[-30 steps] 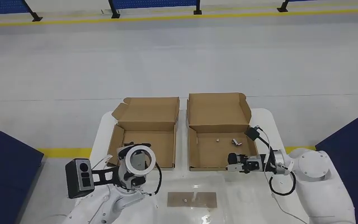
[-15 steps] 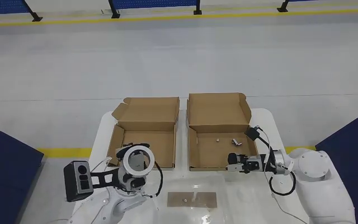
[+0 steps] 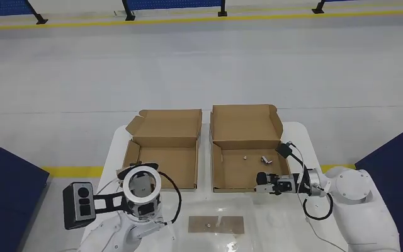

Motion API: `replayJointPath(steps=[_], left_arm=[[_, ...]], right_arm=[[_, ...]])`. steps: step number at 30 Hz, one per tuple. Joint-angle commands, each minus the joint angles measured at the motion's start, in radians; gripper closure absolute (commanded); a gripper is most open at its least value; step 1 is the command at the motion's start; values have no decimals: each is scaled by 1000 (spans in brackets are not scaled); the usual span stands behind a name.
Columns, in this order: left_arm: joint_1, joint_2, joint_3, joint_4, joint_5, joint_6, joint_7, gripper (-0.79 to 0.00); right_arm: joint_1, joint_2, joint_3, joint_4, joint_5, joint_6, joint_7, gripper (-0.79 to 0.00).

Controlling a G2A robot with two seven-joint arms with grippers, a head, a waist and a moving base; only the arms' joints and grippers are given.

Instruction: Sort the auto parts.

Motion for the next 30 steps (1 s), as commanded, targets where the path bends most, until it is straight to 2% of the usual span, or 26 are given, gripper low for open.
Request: replayJointPath(steps=[1, 10, 21, 30], left_arm=[[6, -2, -7, 0, 34, 20, -23, 0], [30, -16, -29, -9, 90, 41, -64, 0], [44, -39, -40, -27, 46, -4, -32, 0], [44, -39, -40, -27, 46, -4, -32, 0]], right_arm=[[0, 0, 0, 0, 0, 0, 0, -785], [0, 0, 0, 0, 0, 0, 0, -785], [0, 0, 0, 0, 0, 0, 0, -785], [0, 0, 0, 0, 0, 0, 0, -785]])
